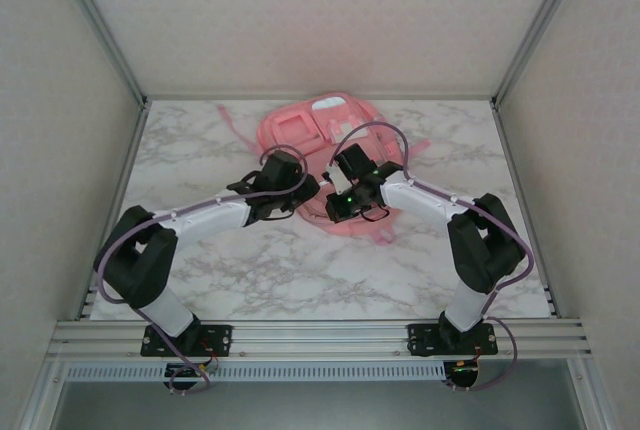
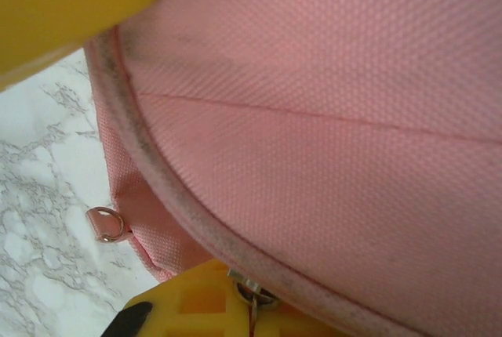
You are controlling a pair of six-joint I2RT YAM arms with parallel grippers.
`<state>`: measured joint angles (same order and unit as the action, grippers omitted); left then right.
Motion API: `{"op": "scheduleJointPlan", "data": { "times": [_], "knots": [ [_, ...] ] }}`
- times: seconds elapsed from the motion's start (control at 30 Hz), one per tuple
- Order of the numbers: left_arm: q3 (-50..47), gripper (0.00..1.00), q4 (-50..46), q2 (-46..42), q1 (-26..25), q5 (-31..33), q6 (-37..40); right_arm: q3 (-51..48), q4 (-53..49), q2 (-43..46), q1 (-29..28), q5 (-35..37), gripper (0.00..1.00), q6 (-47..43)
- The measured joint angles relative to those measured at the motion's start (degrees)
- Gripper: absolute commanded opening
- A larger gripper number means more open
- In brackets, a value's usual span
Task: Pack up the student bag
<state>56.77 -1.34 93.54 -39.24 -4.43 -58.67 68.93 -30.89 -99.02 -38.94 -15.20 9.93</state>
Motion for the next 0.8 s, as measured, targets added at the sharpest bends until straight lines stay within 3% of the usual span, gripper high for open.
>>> {"op": "scheduleJointPlan", "data": {
  "times": [0.13, 0.37, 0.8],
  "knots": [
    [0.5, 0.0, 1.3, 2.3, -0.3, 0.4, -0.9, -0.7, 0.0, 0.3, 0.0, 1.1, 0.0, -2.6],
    [1.0, 0.0, 1.6, 2.4, -0.9, 0.8, 0.7, -2.3, -1.2, 2.6, 1.0, 7.4, 0.0, -12.0],
    [-0.9, 0.0, -1.7, -2.2, 2.8, -2.7, 9.8, -3.6, -5.4, 6.8, 11.3, 9.7, 0.0, -27.3]
  ]
}}
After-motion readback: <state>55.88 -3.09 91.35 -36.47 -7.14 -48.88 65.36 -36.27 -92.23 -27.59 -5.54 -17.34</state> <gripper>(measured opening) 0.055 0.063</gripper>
